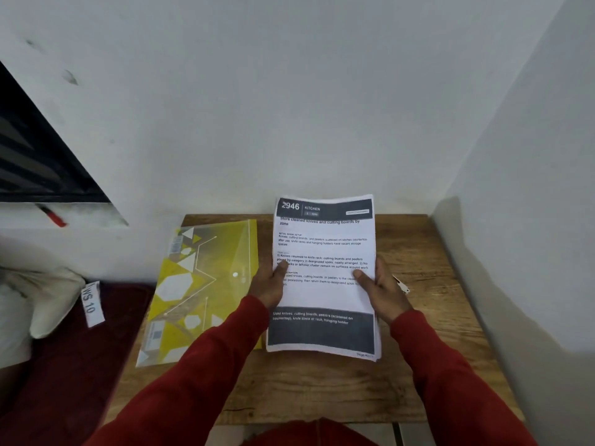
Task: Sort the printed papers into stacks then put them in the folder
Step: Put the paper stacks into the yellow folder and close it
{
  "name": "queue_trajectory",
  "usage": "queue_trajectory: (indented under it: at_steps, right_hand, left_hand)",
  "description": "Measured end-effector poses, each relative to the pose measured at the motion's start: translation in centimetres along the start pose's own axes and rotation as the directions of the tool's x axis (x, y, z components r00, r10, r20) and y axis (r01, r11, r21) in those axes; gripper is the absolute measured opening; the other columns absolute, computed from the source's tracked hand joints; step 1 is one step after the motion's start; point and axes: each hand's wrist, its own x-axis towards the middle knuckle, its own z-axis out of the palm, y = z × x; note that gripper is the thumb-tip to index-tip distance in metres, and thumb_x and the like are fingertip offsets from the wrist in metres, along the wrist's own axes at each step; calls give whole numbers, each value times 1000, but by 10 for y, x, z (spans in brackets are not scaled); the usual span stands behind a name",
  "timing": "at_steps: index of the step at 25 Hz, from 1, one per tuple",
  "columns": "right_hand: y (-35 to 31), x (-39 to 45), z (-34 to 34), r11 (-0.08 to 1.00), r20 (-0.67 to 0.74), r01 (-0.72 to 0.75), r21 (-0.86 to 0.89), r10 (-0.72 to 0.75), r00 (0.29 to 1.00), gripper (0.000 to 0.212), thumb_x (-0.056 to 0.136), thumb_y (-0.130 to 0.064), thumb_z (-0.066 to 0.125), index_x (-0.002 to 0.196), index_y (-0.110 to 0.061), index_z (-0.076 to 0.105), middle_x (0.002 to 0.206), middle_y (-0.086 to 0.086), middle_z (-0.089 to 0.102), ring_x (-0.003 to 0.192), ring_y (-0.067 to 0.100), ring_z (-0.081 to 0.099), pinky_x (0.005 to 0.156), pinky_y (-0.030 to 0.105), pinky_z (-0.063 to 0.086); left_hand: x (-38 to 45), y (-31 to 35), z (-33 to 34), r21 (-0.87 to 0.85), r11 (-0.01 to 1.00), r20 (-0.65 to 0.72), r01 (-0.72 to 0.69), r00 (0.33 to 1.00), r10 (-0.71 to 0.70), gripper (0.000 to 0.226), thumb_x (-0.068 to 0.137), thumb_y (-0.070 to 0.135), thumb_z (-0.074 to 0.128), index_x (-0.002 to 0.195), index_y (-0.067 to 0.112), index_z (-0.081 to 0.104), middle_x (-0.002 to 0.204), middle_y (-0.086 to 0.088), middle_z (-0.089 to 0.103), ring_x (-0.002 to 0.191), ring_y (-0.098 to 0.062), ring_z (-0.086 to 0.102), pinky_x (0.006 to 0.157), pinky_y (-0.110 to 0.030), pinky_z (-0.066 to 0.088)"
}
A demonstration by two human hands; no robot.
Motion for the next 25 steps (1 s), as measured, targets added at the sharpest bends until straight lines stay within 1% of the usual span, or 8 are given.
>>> queue_trajectory:
  at_steps: [5,10,13,16,19,21,23,25]
  right_hand:
    - [-7,9,10,978,-77,150,-145,-163,984,33,98,-12,52,125,-28,43,123,-4,60,114,13,57,96,33,46]
    - [20,-1,13,991,-155,126,-49,-132,979,37,97,-8,55,123,-33,48,121,-9,63,109,3,60,94,29,50]
    - [25,-4,14,997,-155,76,24,-71,985,38,95,-4,57,117,-35,52,116,-10,66,104,4,64,86,24,52]
    - [21,0,5,991,-87,-7,134,19,996,39,92,-3,59,119,-31,55,113,-6,70,101,13,68,79,25,57]
    - [23,5,0,948,-32,-116,298,131,991,43,82,-9,68,122,-20,58,115,8,71,100,27,70,83,42,58]
    - [27,7,4,938,-35,-155,311,175,984,52,74,-14,72,124,-18,59,117,9,70,103,32,68,88,48,56]
    - [32,8,10,932,-78,-174,318,209,975,44,80,-4,68,120,-21,61,109,4,73,98,28,70,83,43,59]
    - [34,8,11,922,-113,-193,334,243,963,42,87,4,61,119,-23,61,100,-3,75,88,22,72,70,35,61]
  left_hand:
    - [-6,9,10,-1,988,-120,-155,981,154,52,96,47,38,139,18,37,129,-4,60,111,-22,61,96,-41,50]
    - [-14,-14,16,20,976,-108,-215,970,216,19,102,32,39,121,31,39,120,-2,61,105,-22,64,88,-37,54]
    - [-13,-19,18,-3,973,-121,-229,966,227,21,103,26,41,121,37,37,122,1,58,111,-19,59,95,-33,48]
    - [-5,-14,9,-64,991,-64,-117,992,113,19,102,27,44,119,36,41,124,5,56,113,-16,56,98,-33,45]
    - [-1,-8,-1,-106,992,75,73,995,-65,22,101,25,47,123,27,49,126,0,59,111,-19,59,95,-33,47]
    - [3,-12,-7,-111,981,85,156,985,-147,22,101,25,48,120,17,57,120,-3,64,104,-19,62,90,-30,49]
    - [3,-19,-16,-142,967,-11,210,977,-214,21,101,30,47,99,17,64,102,-3,71,91,-20,67,84,-35,54]
    - [1,-34,-30,69,984,-206,164,968,-146,22,97,37,51,96,19,64,97,-1,70,91,-24,66,82,-39,54]
